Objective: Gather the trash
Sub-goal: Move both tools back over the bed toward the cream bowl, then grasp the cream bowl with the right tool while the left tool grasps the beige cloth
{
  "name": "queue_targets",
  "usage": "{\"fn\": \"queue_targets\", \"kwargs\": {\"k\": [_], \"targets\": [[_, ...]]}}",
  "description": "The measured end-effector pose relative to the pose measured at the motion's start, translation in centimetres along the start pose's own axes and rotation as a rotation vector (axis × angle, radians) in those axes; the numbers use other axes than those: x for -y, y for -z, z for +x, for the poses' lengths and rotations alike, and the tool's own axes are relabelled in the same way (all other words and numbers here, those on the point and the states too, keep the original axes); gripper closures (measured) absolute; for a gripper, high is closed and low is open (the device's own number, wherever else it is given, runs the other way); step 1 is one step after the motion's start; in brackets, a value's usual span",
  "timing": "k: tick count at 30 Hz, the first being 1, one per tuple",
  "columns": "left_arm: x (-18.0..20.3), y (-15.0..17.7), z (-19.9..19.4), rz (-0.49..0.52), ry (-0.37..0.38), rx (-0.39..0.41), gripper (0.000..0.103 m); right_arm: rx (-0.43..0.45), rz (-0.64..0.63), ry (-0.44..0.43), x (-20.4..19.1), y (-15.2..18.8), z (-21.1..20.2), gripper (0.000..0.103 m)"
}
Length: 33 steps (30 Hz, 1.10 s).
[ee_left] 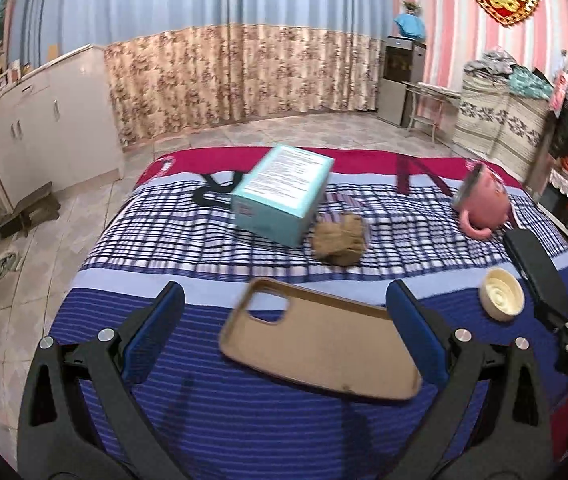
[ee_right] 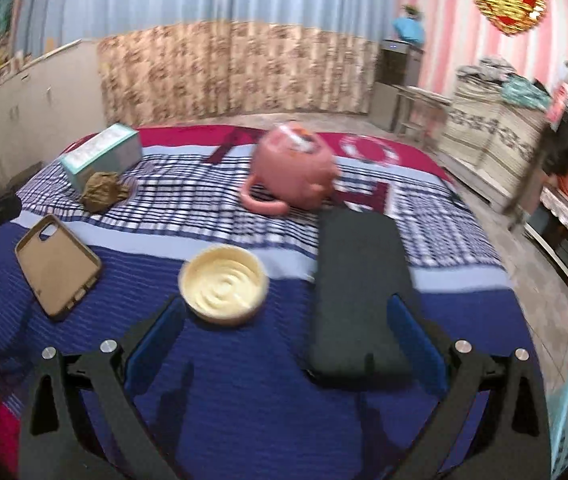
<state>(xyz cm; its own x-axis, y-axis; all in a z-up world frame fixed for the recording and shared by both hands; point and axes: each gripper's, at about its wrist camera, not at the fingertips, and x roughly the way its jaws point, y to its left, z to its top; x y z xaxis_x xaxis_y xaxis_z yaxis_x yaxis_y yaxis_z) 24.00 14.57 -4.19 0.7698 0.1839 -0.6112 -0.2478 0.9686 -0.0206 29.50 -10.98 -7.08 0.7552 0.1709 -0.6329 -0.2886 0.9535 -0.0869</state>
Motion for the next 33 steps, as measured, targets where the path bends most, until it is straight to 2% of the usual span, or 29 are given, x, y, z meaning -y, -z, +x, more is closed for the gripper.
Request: {"fn": "queue_targets", "kwargs": {"k": [8,10,11,13,15,18,26,28,29,31,33], "targets": [[-1.3,-0.1,1.4,0.002,-0.022,-0.015,0.006,-0.093,-0.037,-0.103,-2.1,-0.7,4.1,0.005],[-1.0,-0.3,1.6,0.005,-0.016,-0.017,0.006,-0.105,-0.042,-0.091,-2.5,-0.9,4.7,0.006],[-0.8,-0.3,1.7,0.004,-0.005,-0.021,0.006,-0.118,-0.036,-0.097,-2.4,-1.0,5.1,0.008],[-0.2,-0.6,1.9,0.000,0.024,-0.030,0.006,-0.127,-0.025,-0.119,-2.3,-1.0,5.4,0.028],[0.6,-0.8,2.2,0.011,0.040,-0.033,0.006,-0.131,-0.029,-0.124,-2.5,-0.9,5.5,0.030],[1.5,-0.9,2.8,0.036,0.051,-0.040,0.006,-0.146,-0.051,-0.160,-2.9,-0.5,5.6,0.042],[3.3,-1.8,5.9,0.036,0.073,-0.105,0.006,-0.093,0.016,-0.176,-1.4,-0.3,3.9,0.042],[4.0,-2.1,7.2,0.053,0.050,-0.125,0.009,-0.069,0.029,-0.157,-0.8,-0.4,3.1,0.042],[4.3,-2.3,7.8,0.061,0.045,-0.138,0.015,-0.062,0.036,-0.150,-0.4,-0.5,2.7,0.042],[4.9,-2.5,9.2,0.073,0.047,-0.175,0.029,-0.046,0.057,-0.138,0.6,-0.3,1.7,0.042],[5.3,-2.5,10.0,0.076,0.051,-0.197,0.049,-0.032,0.075,-0.119,1.6,-0.1,0.6,0.042]]}}
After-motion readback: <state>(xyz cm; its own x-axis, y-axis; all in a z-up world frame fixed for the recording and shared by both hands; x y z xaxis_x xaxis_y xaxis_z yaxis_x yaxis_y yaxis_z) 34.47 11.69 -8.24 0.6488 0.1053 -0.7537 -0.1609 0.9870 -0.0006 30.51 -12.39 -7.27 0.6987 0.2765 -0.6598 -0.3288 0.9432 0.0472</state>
